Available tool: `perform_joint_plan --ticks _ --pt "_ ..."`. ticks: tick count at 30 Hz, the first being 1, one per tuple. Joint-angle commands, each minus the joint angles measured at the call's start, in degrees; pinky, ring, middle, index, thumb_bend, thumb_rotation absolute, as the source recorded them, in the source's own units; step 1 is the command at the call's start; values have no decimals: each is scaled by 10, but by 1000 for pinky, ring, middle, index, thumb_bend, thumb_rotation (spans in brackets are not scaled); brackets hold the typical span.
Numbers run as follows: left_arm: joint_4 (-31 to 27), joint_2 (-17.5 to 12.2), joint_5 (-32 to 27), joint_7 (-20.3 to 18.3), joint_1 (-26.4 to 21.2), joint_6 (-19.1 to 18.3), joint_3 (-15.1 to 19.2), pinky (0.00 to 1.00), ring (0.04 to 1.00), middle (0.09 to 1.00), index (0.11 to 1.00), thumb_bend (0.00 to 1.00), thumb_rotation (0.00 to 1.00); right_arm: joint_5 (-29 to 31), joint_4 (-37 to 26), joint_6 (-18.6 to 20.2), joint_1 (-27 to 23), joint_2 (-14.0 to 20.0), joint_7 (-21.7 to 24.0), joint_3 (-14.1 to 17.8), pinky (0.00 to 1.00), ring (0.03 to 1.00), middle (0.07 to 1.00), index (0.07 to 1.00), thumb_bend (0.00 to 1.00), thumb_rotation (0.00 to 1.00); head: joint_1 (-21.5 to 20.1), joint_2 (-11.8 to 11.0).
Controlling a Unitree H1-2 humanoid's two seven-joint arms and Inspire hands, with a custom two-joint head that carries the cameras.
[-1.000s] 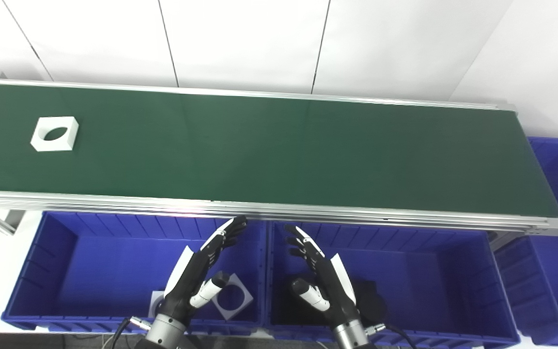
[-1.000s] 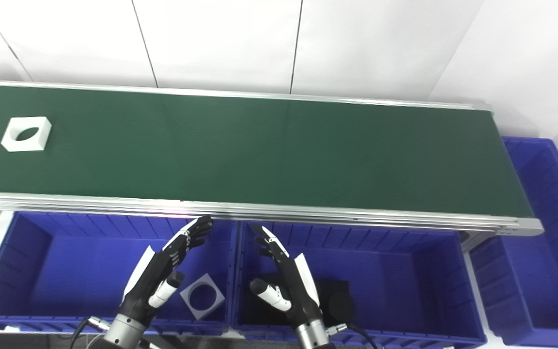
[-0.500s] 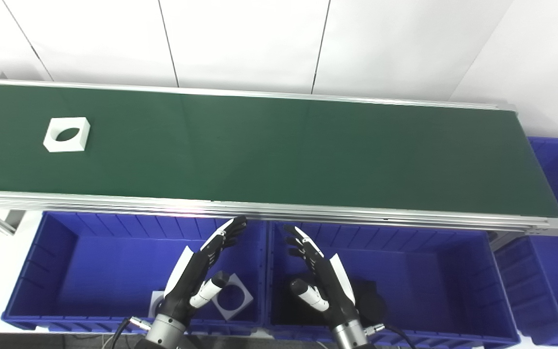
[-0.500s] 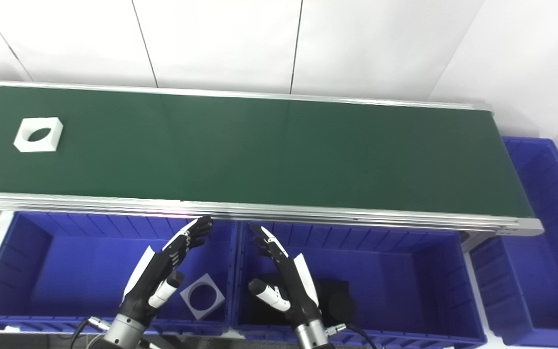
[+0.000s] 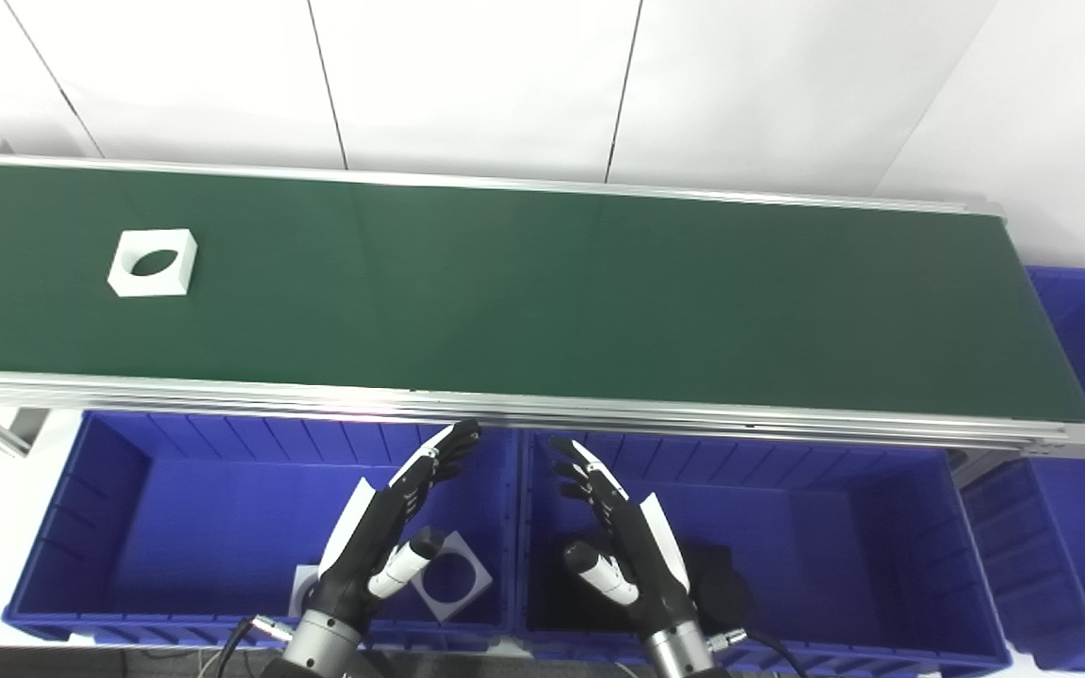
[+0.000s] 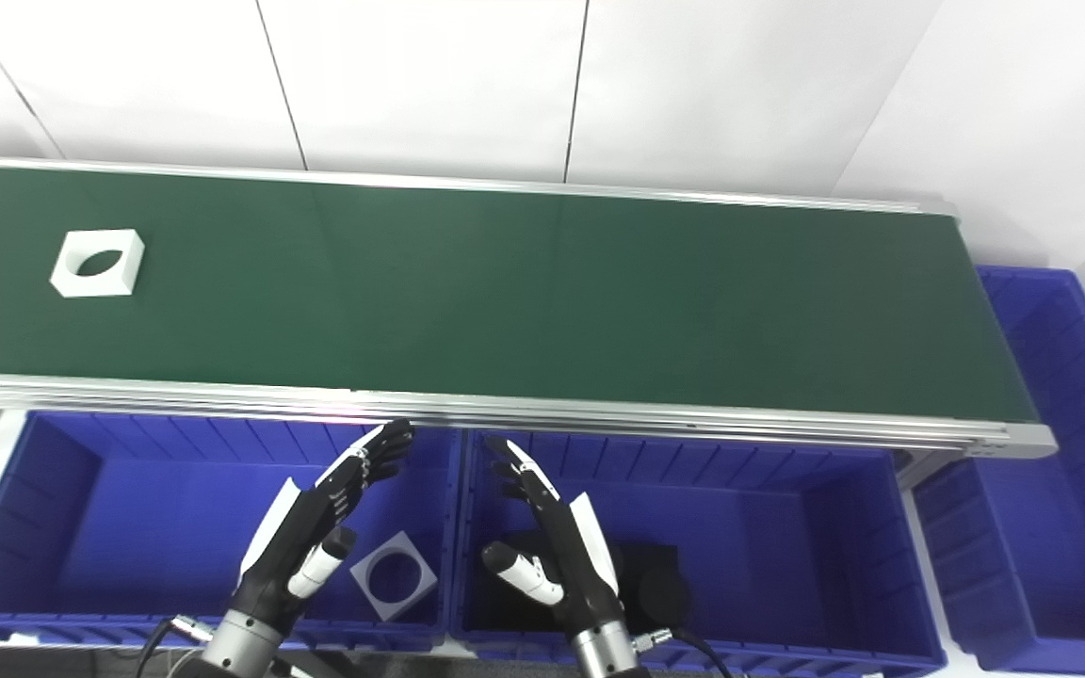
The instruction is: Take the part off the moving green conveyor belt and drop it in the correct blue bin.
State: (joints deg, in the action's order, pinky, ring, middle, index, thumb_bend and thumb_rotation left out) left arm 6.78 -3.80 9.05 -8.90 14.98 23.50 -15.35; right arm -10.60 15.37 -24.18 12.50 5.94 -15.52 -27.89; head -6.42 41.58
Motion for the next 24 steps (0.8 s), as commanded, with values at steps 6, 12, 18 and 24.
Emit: perform_joint_plan --ticks 6,12,18,24 --pt "0 -3 2 2 -2 16 -1 876 898 896 896 881 997 -2 4 -27 -8 -4 -10 -9 831 885 934 903 914 939 9 -23" --pt "18 -2 16 9 -5 30 -4 848 888 890 894 866 992 4 27 -27 -15 3 -25 -24 831 889 930 905 913 936 19 -55" --pt "39 -3 20 22 -13 34 -12 852 887 887 890 866 985 9 46 -27 -23 8 -36 -35 852 901 933 905 904 928 22 -74" --pt "57 -9 26 41 -22 34 -25 823 874 880 882 882 985 12 64 -27 -31 10 -48 -45 857 903 930 905 913 924 26 -99"
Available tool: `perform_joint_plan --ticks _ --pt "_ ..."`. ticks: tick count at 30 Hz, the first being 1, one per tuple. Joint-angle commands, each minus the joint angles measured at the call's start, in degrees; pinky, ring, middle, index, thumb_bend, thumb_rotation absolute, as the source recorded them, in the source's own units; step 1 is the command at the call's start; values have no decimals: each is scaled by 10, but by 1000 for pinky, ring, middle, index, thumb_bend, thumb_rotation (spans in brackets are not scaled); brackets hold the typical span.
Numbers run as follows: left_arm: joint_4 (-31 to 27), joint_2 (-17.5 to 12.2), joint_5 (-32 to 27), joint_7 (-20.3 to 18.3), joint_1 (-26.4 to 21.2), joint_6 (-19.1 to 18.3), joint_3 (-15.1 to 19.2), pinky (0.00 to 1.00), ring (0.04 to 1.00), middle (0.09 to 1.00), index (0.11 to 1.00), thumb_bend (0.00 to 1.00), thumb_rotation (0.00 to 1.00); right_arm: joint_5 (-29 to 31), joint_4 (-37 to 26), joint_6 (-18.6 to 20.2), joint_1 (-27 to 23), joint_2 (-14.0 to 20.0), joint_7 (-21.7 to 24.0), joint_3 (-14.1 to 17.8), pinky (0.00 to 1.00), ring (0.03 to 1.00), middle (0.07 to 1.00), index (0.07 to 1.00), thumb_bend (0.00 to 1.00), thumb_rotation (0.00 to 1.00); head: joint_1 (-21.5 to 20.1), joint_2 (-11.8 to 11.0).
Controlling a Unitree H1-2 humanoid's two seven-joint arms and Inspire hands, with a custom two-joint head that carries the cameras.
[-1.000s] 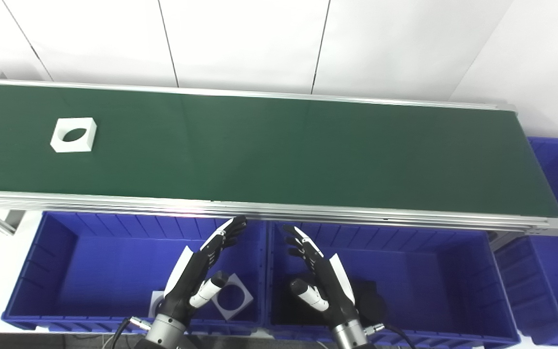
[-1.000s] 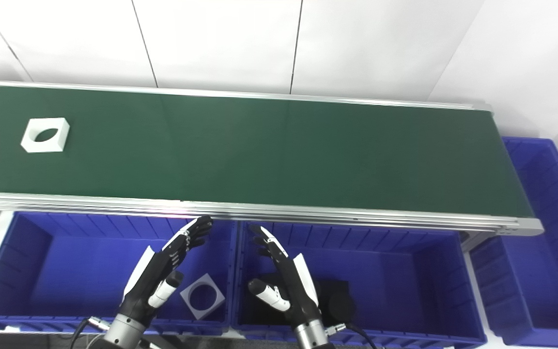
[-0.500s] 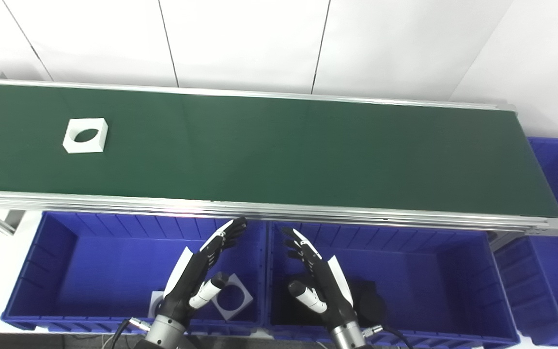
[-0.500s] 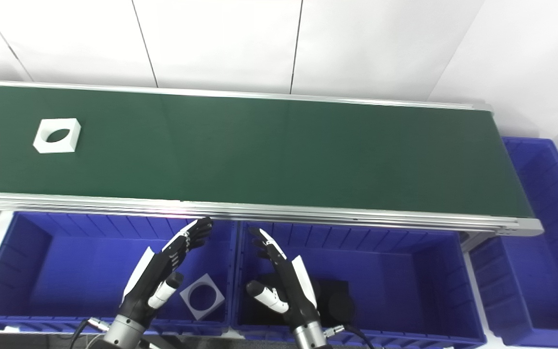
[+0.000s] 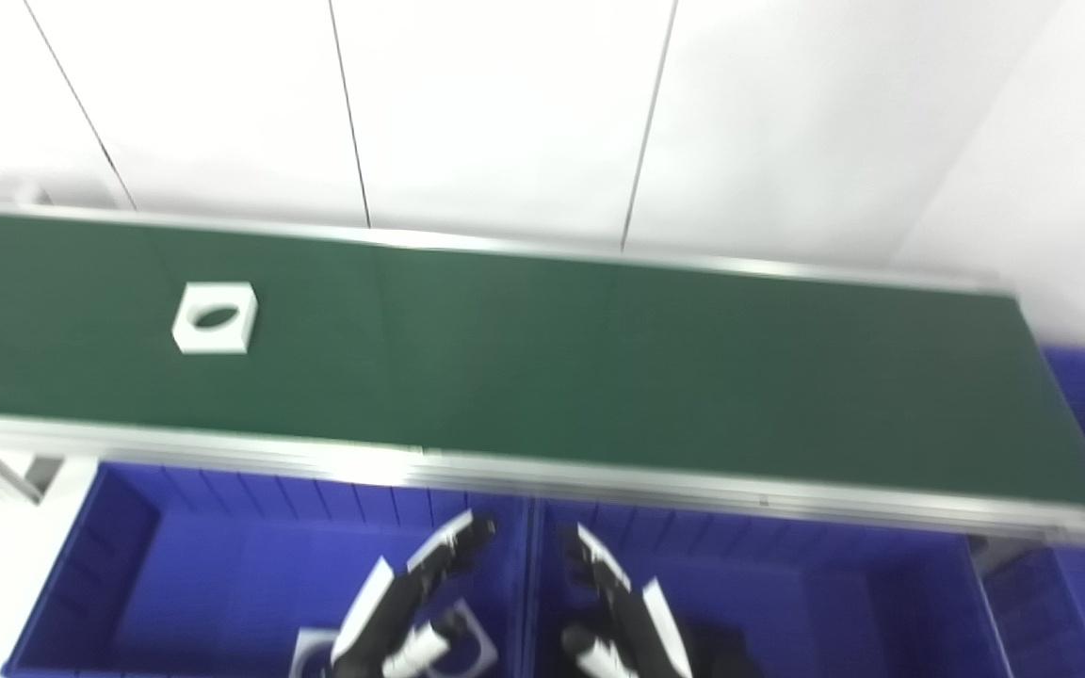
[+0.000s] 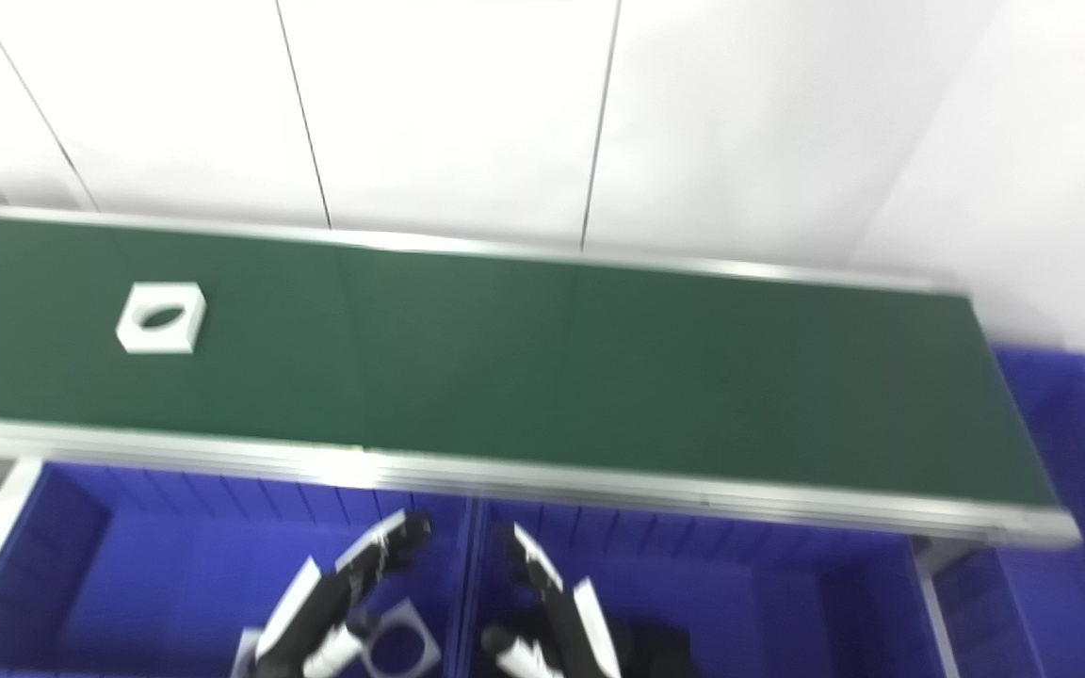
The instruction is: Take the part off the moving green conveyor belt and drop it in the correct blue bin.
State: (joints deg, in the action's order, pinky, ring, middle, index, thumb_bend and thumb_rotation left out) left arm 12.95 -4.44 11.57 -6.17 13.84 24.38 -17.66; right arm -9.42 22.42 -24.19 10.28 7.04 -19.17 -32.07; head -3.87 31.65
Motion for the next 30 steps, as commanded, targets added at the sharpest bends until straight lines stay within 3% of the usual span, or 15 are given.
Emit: perform_joint_plan --ticks 1,6,16,20,24,30 --pt "-2 -4 2 16 -11 25 -4 821 874 880 882 880 985 1 -4 -27 -10 -1 -14 -4 862 905 929 904 917 922 0 0" --pt "10 -12 7 37 -19 25 -18 803 865 877 877 877 983 -6 7 -27 -17 3 -32 -16 823 898 924 896 908 908 -2 -17" --pt "22 -21 3 59 -31 25 -38 784 854 870 870 876 958 -3 17 -27 -29 10 -51 -35 829 889 921 893 893 875 2 -20" --pt "22 -19 4 60 -31 25 -40 782 853 867 868 902 957 7 16 -27 -29 12 -45 -34 824 887 922 895 900 870 18 -20" --pt "31 -14 5 62 -33 25 -45 783 859 868 866 915 950 17 22 -27 -29 16 -38 -29 840 896 924 900 909 877 48 -36" --pt "46 -9 0 79 -40 25 -56 746 836 849 845 890 912 21 29 -27 -33 19 -37 -28 823 897 930 906 896 871 59 -47"
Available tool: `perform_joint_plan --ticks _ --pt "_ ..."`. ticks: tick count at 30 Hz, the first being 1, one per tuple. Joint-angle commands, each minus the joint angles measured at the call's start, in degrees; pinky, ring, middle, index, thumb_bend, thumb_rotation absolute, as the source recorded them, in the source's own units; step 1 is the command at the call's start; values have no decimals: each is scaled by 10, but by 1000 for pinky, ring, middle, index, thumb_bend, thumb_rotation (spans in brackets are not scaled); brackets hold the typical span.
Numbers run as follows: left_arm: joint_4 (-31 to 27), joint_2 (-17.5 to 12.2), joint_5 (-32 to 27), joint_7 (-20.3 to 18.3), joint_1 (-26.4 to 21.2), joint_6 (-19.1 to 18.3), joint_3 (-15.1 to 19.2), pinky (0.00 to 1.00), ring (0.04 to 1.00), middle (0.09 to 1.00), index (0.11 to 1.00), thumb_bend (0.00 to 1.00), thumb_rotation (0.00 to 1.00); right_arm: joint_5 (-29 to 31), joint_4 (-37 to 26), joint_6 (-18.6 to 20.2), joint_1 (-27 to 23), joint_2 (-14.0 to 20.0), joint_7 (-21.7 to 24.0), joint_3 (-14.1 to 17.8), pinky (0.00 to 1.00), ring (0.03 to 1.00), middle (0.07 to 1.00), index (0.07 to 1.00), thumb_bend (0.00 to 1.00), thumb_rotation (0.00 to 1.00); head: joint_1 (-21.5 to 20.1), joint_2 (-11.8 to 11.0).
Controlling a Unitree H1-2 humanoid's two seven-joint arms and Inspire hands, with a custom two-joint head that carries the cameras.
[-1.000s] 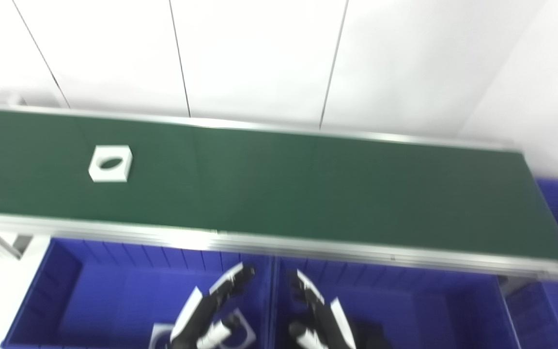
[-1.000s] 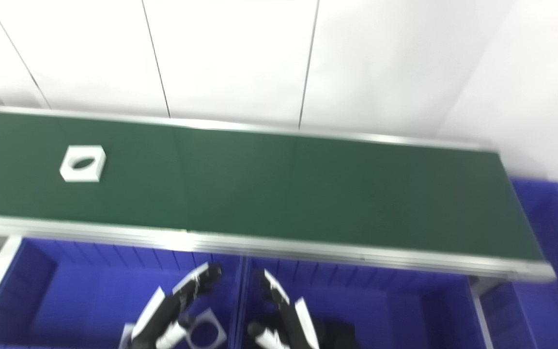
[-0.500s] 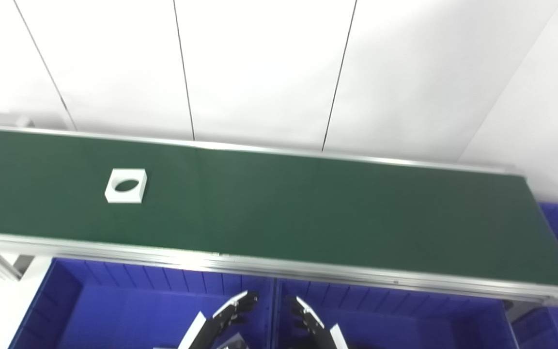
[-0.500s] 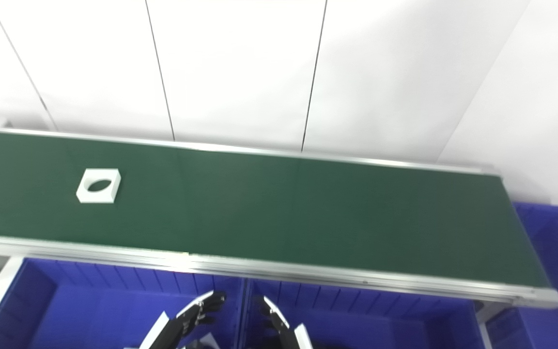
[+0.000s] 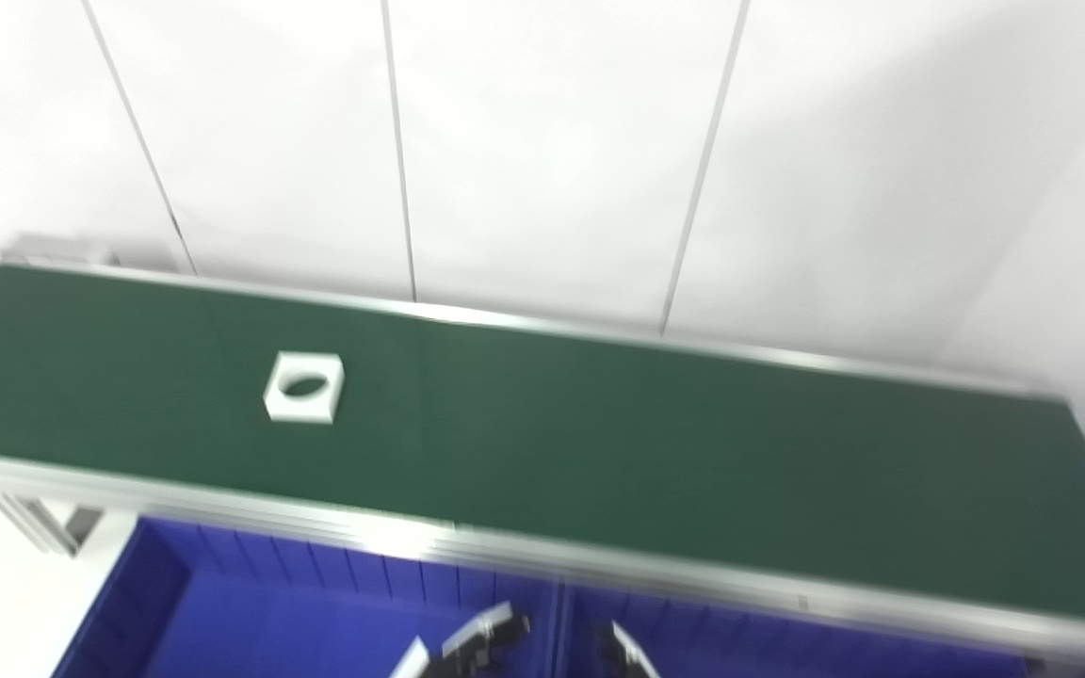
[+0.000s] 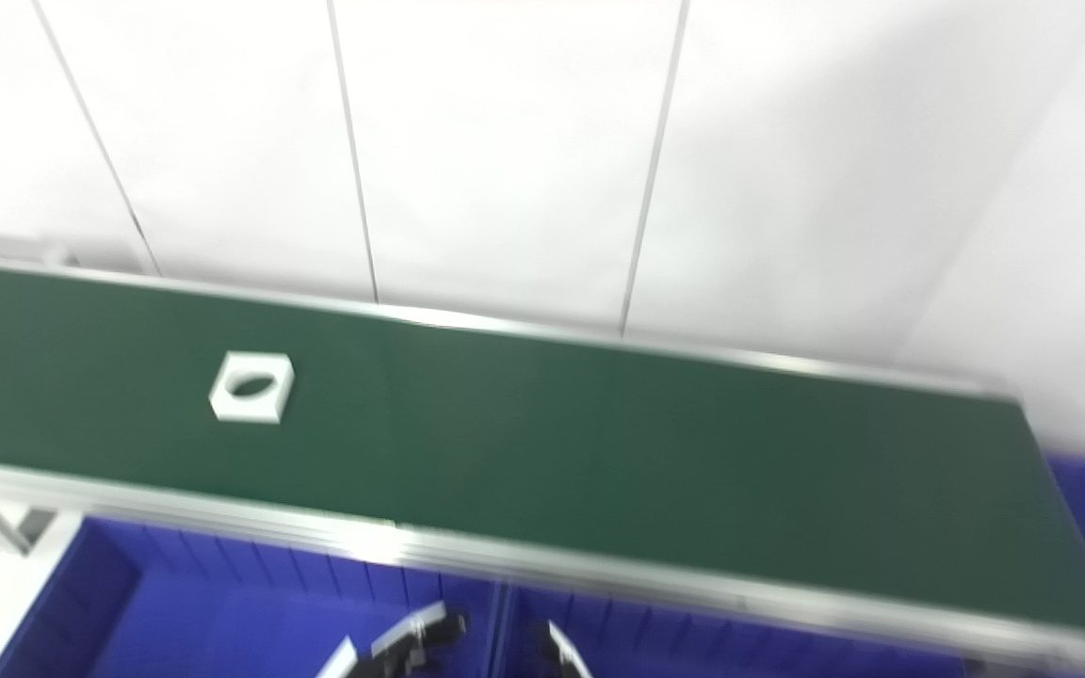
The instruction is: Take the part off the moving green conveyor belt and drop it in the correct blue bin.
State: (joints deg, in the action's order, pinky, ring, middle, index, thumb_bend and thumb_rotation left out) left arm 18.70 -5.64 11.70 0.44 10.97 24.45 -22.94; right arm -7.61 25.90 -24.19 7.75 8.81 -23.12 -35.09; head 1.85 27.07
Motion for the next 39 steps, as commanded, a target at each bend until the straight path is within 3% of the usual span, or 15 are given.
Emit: perform_joint_plan --ticks 1,10,15,20,28,33,39 --pt "-10 3 0 16 -12 25 -5 742 834 849 844 893 907 2 -4 -27 -9 2 1 2 814 893 929 906 894 871 5 -3" --pt "-31 -1 -8 26 -16 25 -25 706 814 832 833 919 844 5 -7 -27 -6 5 9 5 821 898 935 904 883 858 15 -5" --pt "-81 -14 -13 30 -20 25 -46 689 807 818 827 898 754 2 -12 -27 -4 7 8 3 844 913 936 903 886 853 18 -1" --pt "-137 -19 -2 39 -26 25 -51 645 776 790 811 940 659 -3 -16 -27 -4 10 3 -1 839 912 932 901 873 851 20 2" --pt "-243 -23 4 22 -75 24 -30 639 757 773 834 1000 557 -6 -13 -27 -8 11 -1 -9 823 908 930 910 857 859 20 4" --pt "-268 -21 33 15 -120 24 -3 583 724 763 839 1000 471 -2 -11 -27 -10 7 3 -8 831 909 930 913 871 860 16 5" --pt "-274 -39 89 14 -185 24 17 640 800 852 908 1000 428 -11 -16 -27 -11 8 -5 -13 903 956 944 920 838 862 14 5"
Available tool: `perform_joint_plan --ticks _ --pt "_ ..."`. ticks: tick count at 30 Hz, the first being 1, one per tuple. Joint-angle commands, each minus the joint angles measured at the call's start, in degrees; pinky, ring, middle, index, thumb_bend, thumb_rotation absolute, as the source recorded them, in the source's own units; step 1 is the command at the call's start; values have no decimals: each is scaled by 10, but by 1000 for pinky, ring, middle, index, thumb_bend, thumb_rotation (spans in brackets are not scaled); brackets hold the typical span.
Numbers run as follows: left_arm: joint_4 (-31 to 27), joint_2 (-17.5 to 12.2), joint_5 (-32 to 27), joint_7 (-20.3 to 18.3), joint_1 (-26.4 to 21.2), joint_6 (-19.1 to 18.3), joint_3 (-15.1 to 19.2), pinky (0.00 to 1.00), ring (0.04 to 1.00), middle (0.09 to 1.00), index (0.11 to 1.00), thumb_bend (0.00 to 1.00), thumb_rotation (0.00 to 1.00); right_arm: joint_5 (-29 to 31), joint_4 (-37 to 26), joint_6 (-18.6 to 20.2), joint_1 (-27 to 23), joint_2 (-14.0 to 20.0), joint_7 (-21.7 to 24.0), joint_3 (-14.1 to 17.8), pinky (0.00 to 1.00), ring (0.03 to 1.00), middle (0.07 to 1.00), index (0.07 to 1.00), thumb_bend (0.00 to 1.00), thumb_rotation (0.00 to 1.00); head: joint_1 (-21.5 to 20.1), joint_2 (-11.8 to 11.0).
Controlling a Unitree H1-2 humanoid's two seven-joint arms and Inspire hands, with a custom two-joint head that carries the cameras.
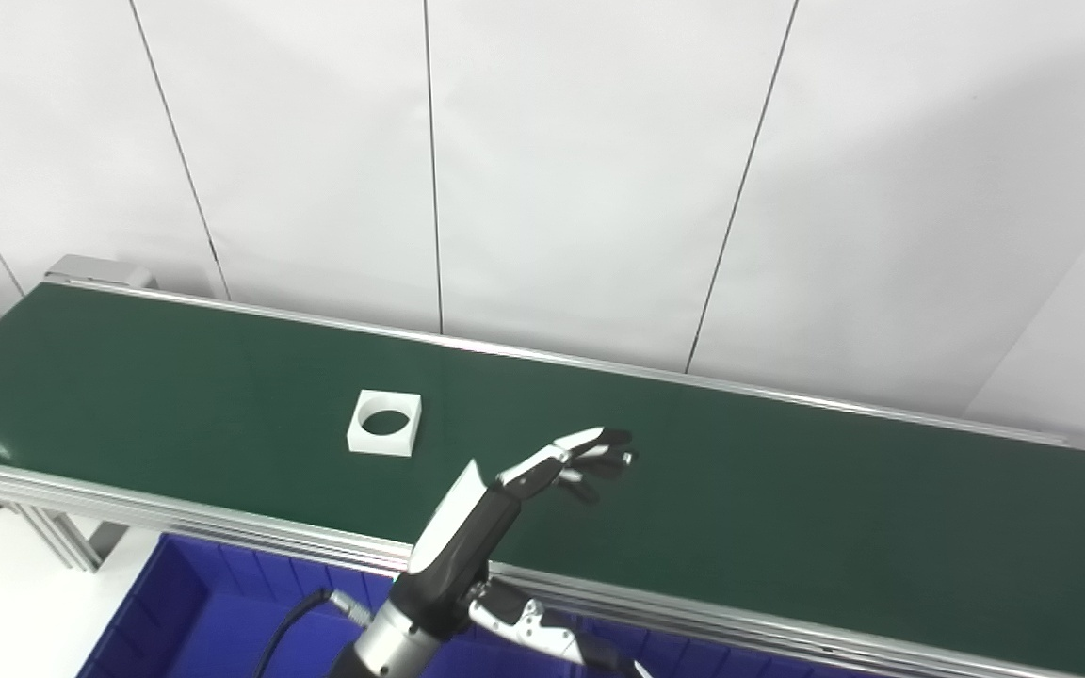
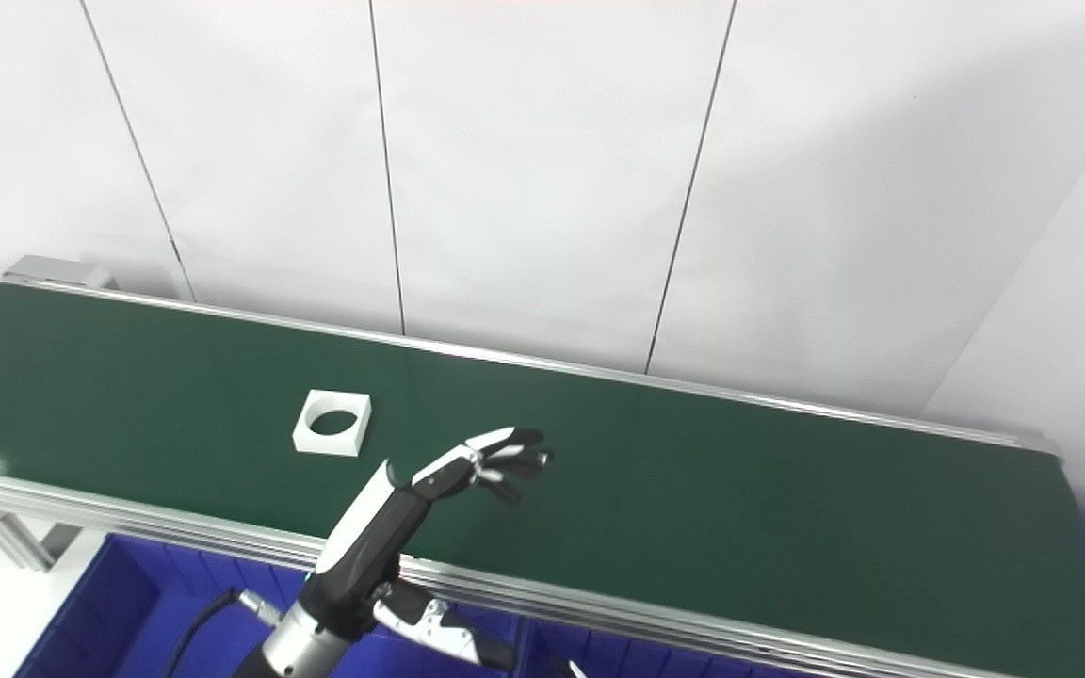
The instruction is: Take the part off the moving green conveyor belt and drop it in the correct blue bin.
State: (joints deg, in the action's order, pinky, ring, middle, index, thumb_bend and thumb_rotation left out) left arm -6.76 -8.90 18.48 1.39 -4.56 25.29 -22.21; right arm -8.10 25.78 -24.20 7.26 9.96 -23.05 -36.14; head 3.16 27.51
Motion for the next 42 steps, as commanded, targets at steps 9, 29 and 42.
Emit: perform_joint_plan --ticks 9,29,42 --pt "-6 -30 93 -28 -123 3 48 593 785 866 925 1000 268 4 -16 -27 -4 -6 6 0 852 923 946 916 851 837 -2 3" --pt "193 -123 202 -30 -322 5 11 620 758 826 874 1000 234 -5 -2 -27 -10 -14 3 -5 789 873 938 922 842 817 -5 0" --pt "306 -115 265 -39 -373 -32 5 595 751 792 859 1000 252 -14 -5 -27 -14 -16 -12 -15 802 901 939 904 826 800 -13 0"
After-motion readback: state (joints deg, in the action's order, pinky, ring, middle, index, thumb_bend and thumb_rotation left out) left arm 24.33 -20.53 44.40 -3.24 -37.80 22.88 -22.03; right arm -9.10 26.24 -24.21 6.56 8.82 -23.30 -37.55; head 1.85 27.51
